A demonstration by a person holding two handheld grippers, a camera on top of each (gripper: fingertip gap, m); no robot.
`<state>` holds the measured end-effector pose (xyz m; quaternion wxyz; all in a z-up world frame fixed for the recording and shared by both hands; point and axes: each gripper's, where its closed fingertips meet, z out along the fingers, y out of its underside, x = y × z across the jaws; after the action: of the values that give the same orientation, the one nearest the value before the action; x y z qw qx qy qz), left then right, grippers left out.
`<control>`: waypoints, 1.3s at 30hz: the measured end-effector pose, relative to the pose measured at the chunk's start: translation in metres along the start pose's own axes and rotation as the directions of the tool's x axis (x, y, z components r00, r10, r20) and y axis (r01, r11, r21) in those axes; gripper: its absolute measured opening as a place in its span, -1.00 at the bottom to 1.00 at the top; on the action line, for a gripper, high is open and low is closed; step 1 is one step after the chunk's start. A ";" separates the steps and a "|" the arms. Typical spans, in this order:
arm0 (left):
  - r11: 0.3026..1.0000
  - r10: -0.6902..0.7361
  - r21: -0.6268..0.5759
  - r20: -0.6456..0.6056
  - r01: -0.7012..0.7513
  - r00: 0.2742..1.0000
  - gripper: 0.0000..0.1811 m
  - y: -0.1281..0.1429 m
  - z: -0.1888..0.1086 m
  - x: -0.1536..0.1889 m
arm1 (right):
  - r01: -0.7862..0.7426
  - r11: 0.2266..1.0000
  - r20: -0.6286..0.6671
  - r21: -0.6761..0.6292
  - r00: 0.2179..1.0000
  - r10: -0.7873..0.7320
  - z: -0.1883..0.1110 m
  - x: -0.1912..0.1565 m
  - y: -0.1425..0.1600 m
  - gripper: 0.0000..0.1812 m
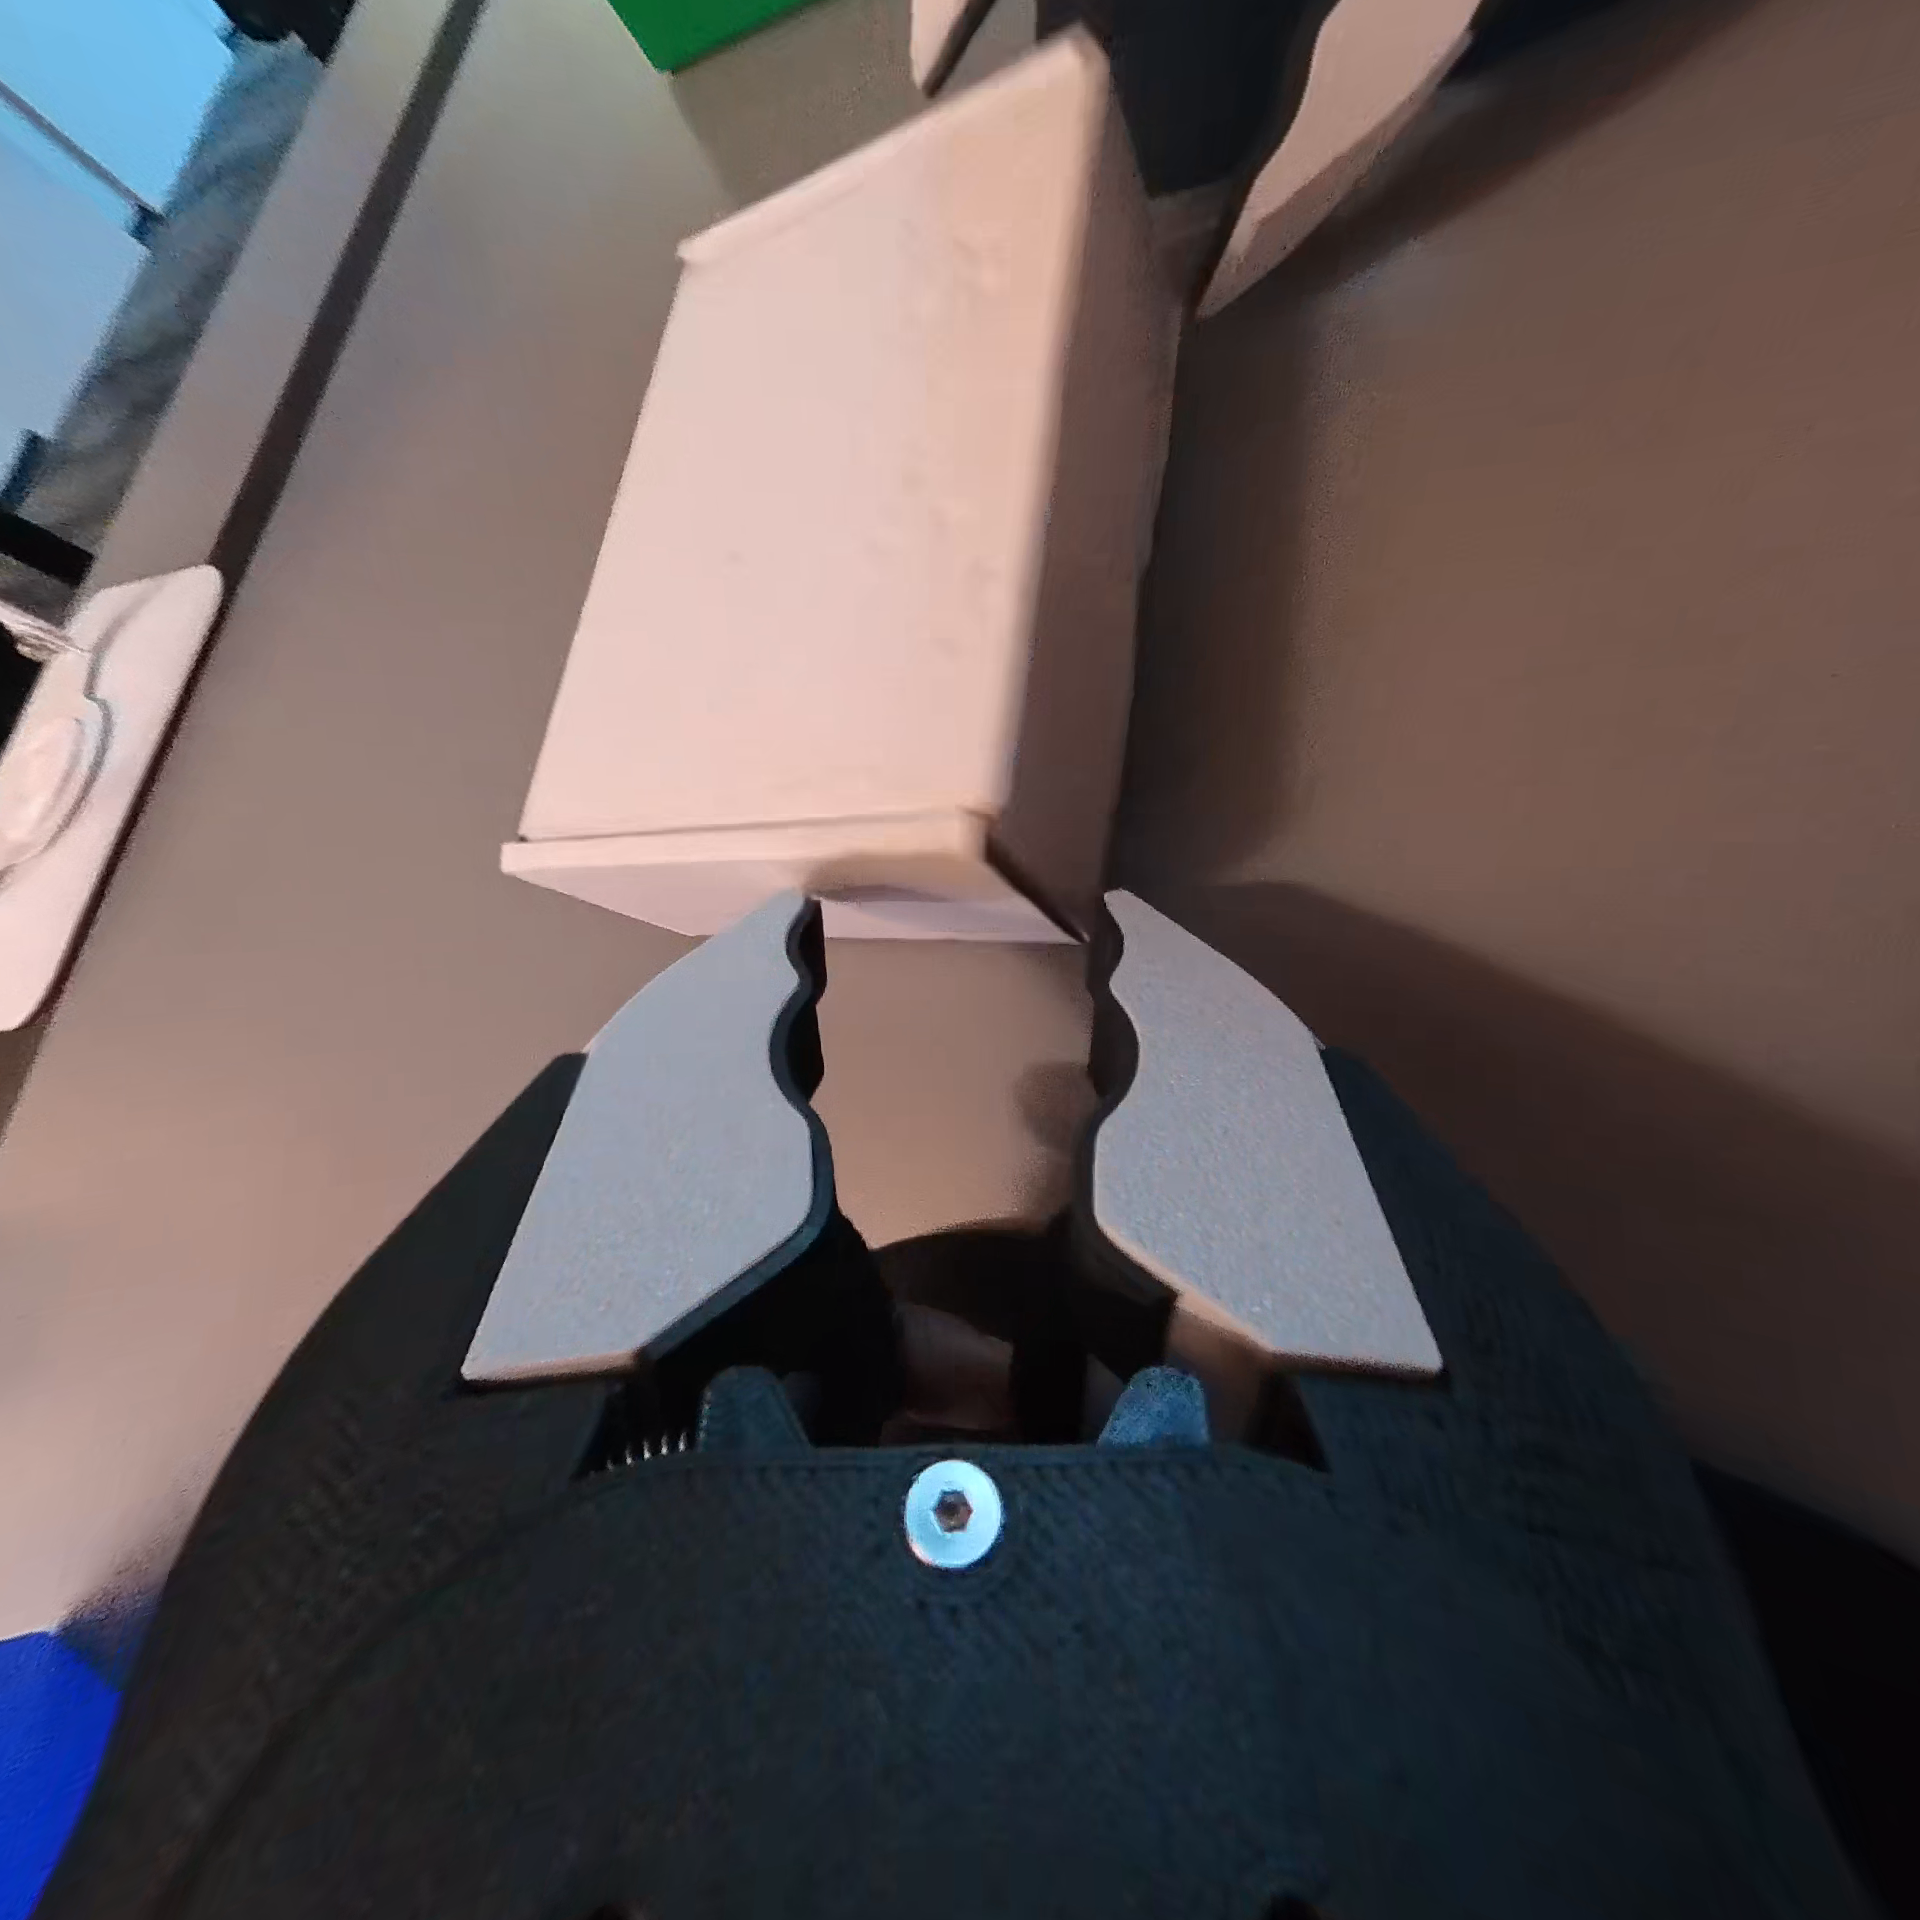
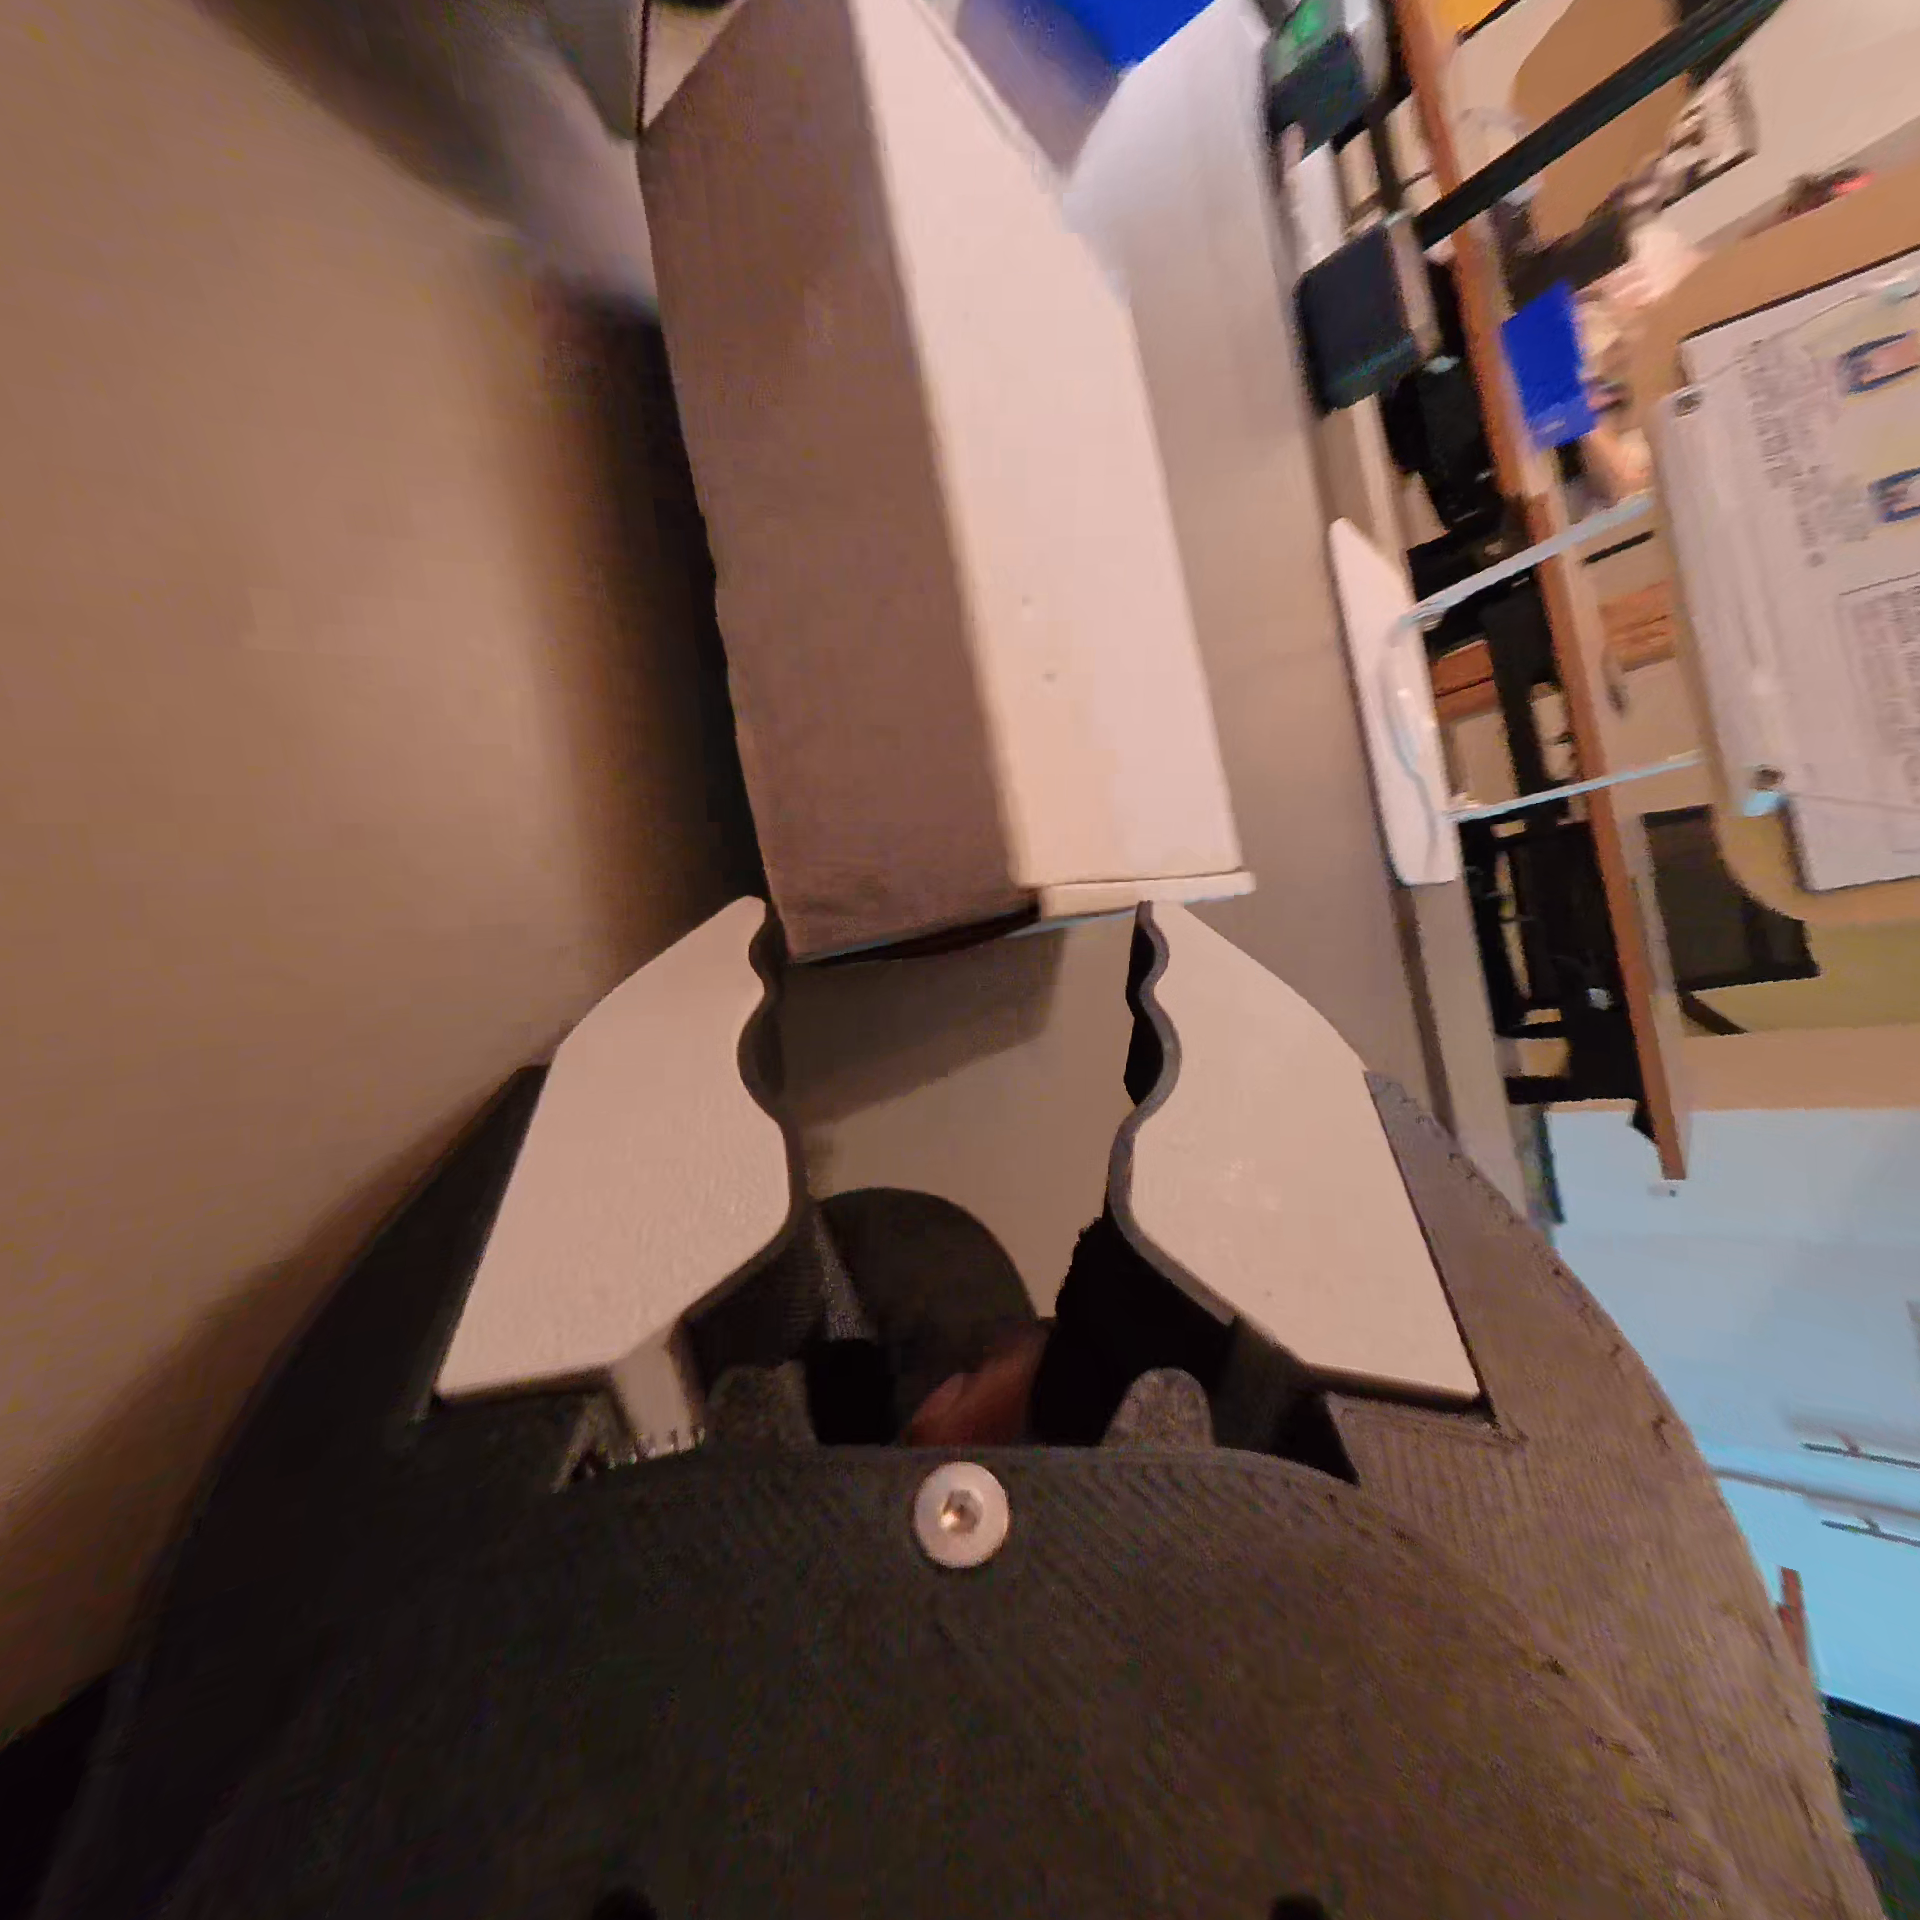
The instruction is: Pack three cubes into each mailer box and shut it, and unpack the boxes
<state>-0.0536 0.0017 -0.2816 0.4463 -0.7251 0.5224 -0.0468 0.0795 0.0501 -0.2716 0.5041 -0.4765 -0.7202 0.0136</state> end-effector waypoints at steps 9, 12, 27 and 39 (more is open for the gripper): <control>0.943 -0.246 0.214 -0.063 0.254 0.967 0.01 -0.021 -0.021 -0.022 | -0.264 0.963 0.269 -0.057 0.925 0.270 -0.007 0.007 -0.012 0.43; 0.876 -0.375 0.299 -0.070 0.378 0.925 0.20 -0.023 -0.029 -0.040 | -0.305 0.949 0.379 -0.076 0.872 0.310 -0.005 0.019 -0.034 0.61; 0.835 -0.428 0.362 -0.044 0.414 0.903 0.22 -0.021 -0.035 -0.050 | 0.091 0.909 0.675 -0.408 0.700 0.233 0.078 -0.008 -0.051 0.61; 0.840 -0.431 0.348 -0.035 0.415 0.902 0.19 -0.019 -0.033 -0.050 | 0.090 0.852 0.666 -0.515 0.668 0.332 0.079 -0.017 -0.038 0.62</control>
<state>-0.0801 0.0234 -0.2286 0.5574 -0.7329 0.3226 -0.2192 -0.0041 0.0535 -0.3039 0.0253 -0.5934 -0.8030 0.0490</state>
